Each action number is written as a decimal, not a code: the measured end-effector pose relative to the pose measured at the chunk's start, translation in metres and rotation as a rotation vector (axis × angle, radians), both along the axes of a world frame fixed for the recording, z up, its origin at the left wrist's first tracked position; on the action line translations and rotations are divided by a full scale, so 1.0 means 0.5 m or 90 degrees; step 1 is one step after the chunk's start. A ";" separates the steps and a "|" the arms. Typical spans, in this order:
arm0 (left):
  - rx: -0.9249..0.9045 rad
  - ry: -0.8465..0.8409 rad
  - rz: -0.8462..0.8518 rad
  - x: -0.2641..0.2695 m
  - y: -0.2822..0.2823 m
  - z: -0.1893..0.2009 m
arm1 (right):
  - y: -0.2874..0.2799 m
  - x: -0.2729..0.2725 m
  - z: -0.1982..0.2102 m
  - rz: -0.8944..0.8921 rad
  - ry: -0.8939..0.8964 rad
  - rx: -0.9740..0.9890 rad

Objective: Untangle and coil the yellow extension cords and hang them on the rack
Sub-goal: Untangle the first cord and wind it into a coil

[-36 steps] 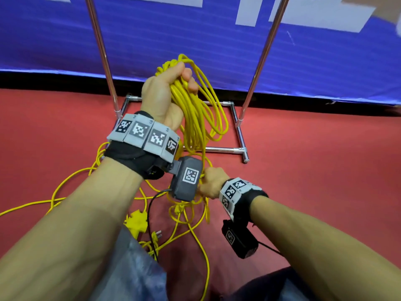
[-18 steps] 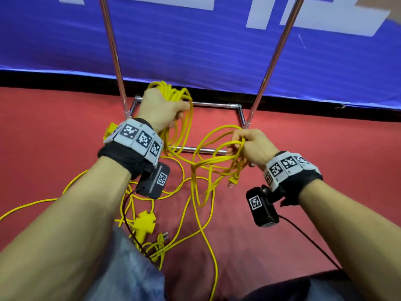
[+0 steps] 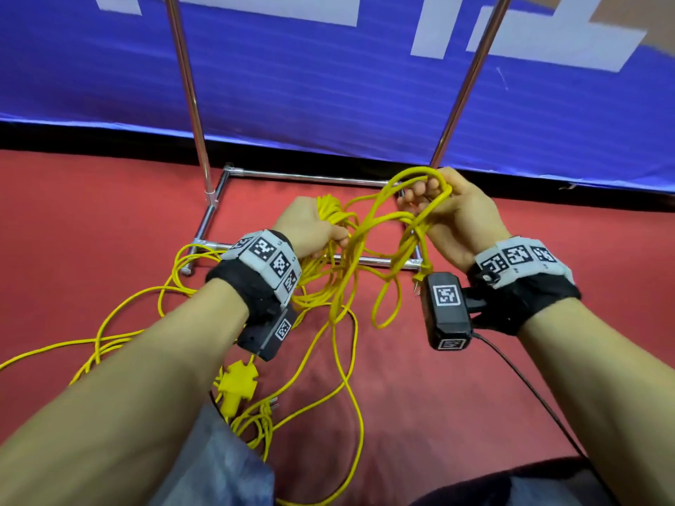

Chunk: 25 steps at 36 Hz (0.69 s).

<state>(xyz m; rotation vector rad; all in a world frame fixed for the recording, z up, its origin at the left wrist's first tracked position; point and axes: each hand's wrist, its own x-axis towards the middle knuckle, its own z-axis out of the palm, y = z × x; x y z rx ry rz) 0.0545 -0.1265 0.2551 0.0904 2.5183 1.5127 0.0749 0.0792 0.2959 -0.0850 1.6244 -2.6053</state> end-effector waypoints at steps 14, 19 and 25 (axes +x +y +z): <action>0.328 -0.084 -0.095 0.031 0.032 0.027 | -0.042 0.008 0.003 -0.073 -0.050 0.024; 0.237 -0.051 -0.089 0.022 0.029 0.017 | -0.011 0.005 -0.020 -0.037 -0.061 0.403; 0.228 -0.005 0.031 0.010 0.023 0.019 | 0.017 0.047 -0.022 0.134 -0.157 0.400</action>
